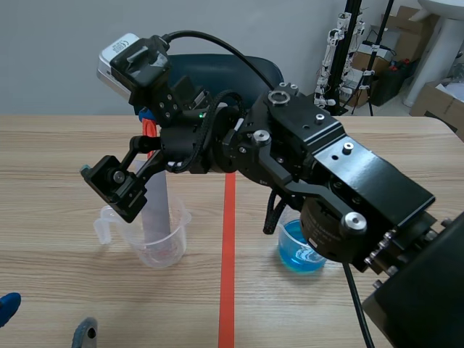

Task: Do the redox reaction experiment. put the plate into the left beaker

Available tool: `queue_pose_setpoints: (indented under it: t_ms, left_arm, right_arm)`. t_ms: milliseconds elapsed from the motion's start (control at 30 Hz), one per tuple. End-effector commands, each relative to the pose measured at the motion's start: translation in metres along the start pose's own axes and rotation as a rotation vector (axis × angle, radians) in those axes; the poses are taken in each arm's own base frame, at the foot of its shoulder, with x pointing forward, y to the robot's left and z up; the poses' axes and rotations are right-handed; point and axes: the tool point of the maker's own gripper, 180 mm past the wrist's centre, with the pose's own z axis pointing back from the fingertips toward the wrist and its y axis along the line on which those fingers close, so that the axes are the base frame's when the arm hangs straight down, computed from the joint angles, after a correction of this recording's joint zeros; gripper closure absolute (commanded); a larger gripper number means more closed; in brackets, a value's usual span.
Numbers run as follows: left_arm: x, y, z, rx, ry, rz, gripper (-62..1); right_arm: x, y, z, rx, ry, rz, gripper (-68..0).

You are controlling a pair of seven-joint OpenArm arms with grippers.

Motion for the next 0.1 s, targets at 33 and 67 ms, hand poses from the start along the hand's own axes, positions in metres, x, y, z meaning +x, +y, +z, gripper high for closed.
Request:
queue_pose_setpoints:
  t_ms: [33, 67]
  left_arm:
    - [0.0064, 0.0043, -0.0027, 0.000, -0.029, -0.013, -55.1]
    - [0.0064, 0.0043, -0.0027, 0.000, -0.029, -0.013, -55.1]
  right_arm:
    - [0.0190, -0.0083, 0.0007, -0.012, -0.049, 0.022, -67.9]
    - [0.0188, -0.0082, 0.0007, -0.011, -0.048, 0.021, -67.9]
